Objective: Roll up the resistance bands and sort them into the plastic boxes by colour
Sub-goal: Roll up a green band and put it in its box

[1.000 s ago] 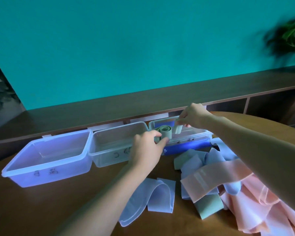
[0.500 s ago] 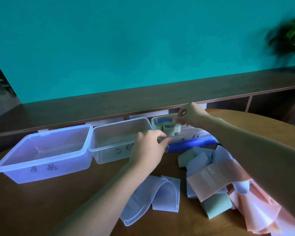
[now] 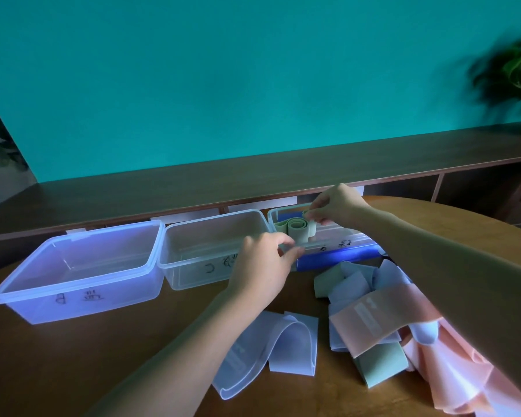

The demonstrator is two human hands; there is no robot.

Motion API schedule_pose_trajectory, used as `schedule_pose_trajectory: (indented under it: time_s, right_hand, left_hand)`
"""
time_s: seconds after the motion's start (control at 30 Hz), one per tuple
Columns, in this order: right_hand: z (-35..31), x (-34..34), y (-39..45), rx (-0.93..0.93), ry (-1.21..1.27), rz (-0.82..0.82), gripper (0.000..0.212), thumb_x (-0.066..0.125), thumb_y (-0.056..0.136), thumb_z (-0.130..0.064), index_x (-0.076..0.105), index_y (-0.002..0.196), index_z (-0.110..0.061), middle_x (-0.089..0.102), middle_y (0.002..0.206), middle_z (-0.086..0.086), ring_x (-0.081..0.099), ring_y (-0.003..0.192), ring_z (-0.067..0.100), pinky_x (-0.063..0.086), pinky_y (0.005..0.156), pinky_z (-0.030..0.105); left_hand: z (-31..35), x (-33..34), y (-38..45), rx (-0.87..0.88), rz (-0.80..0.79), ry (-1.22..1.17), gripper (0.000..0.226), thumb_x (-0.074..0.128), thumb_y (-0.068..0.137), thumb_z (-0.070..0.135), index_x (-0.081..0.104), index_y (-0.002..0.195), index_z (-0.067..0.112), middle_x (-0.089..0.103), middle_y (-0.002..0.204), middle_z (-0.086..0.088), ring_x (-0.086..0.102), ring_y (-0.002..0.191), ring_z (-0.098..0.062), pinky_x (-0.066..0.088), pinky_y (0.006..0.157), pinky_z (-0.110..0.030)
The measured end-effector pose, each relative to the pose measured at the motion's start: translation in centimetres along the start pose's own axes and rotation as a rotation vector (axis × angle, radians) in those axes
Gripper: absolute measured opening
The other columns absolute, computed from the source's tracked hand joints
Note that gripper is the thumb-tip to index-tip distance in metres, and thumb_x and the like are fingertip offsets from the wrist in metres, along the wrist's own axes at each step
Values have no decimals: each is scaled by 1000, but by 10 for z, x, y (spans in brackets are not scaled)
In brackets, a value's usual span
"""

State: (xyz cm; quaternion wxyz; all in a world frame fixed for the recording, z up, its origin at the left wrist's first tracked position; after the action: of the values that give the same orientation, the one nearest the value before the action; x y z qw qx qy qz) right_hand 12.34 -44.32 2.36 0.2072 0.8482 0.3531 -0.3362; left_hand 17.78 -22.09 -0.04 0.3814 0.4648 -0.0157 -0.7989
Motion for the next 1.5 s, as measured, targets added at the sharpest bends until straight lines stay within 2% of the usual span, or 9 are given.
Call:
schedule_pose_trajectory:
  time_s: [0.1, 0.2, 0.27, 0.53, 0.73, 0.83, 0.9, 1.33, 1.5]
  right_hand:
    - [-1, 0, 0, -9, 13, -17, 18, 83, 81, -28, 79, 91, -13, 75, 78, 1, 70, 68, 12, 56, 60, 16]
    - [1, -1, 0, -11, 26, -33, 22, 80, 84, -27, 79, 98, -10, 76, 84, 4, 74, 79, 20, 62, 77, 27]
    - [3, -1, 0, 0, 40, -35, 22, 78, 86, -25, 77, 100, -9, 75, 84, 5, 73, 78, 19, 61, 80, 29]
    - [8, -6, 1, 6, 3, -4, 15, 77, 88, -22, 77, 97, -10, 75, 76, 2, 69, 58, 6, 52, 55, 14]
    - [9, -6, 1, -12, -11, -54, 21, 80, 86, -22, 78, 102, -9, 77, 85, 5, 74, 78, 19, 62, 81, 34]
    - [7, -5, 0, -53, -89, -76, 28, 83, 83, -20, 76, 107, -10, 74, 91, 2, 70, 75, 17, 59, 68, 24]
    - [6, -4, 0, -93, -161, -40, 27, 82, 83, -21, 76, 108, -11, 70, 88, -1, 64, 68, 10, 46, 56, 14]
    - [5, 1, 4, -176, -268, -15, 30, 78, 88, -25, 73, 113, -10, 70, 104, 3, 62, 84, 14, 40, 61, 11]
    - [6, -1, 2, -160, -253, -3, 34, 81, 85, -27, 73, 114, -9, 71, 105, 5, 65, 91, 19, 45, 67, 17]
  left_hand:
    - [-1, 1, -1, 1, -10, 9, 35, 64, 89, 57, 72, 115, 34, 69, 109, 1, 64, 91, -13, 53, 72, -28]
    - [-2, 3, 0, -12, -24, 8, 39, 62, 88, 61, 71, 117, 36, 68, 111, 0, 63, 94, -15, 55, 74, -31]
    - [-1, 2, 0, -19, -21, 13, 38, 62, 88, 61, 71, 117, 37, 68, 110, 0, 61, 96, -16, 52, 72, -30]
    - [2, -2, -3, 14, 7, 4, 40, 64, 90, 56, 71, 122, 32, 71, 110, 0, 64, 88, -12, 51, 71, -25]
    - [3, -6, -5, 23, 34, 5, 41, 64, 91, 54, 71, 124, 31, 73, 109, 1, 64, 85, -10, 49, 67, -22]
    - [4, -5, -5, 12, 23, 14, 43, 63, 91, 56, 69, 126, 32, 71, 111, 1, 62, 85, -9, 47, 66, -22]
    - [4, -4, -5, 9, 20, 15, 43, 63, 91, 57, 69, 126, 32, 71, 111, 0, 64, 87, -10, 51, 68, -24]
    - [0, 0, -4, 5, 4, 18, 46, 62, 90, 59, 66, 128, 34, 70, 111, 0, 65, 90, -13, 57, 74, -29]
    - [-2, 1, -5, -17, -3, 19, 47, 61, 89, 61, 65, 129, 36, 68, 111, 0, 57, 89, -11, 49, 69, -27]
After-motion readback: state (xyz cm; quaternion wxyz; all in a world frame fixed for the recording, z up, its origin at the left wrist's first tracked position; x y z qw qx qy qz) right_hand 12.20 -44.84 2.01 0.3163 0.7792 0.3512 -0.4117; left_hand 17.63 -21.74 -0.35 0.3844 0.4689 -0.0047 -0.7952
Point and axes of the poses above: each hand's wrist, its own y-axis towards the middle knuckle, its own x-axis out of the palm, z = x × y, the point moved 4 cm from there along y, towards the middle knuckle
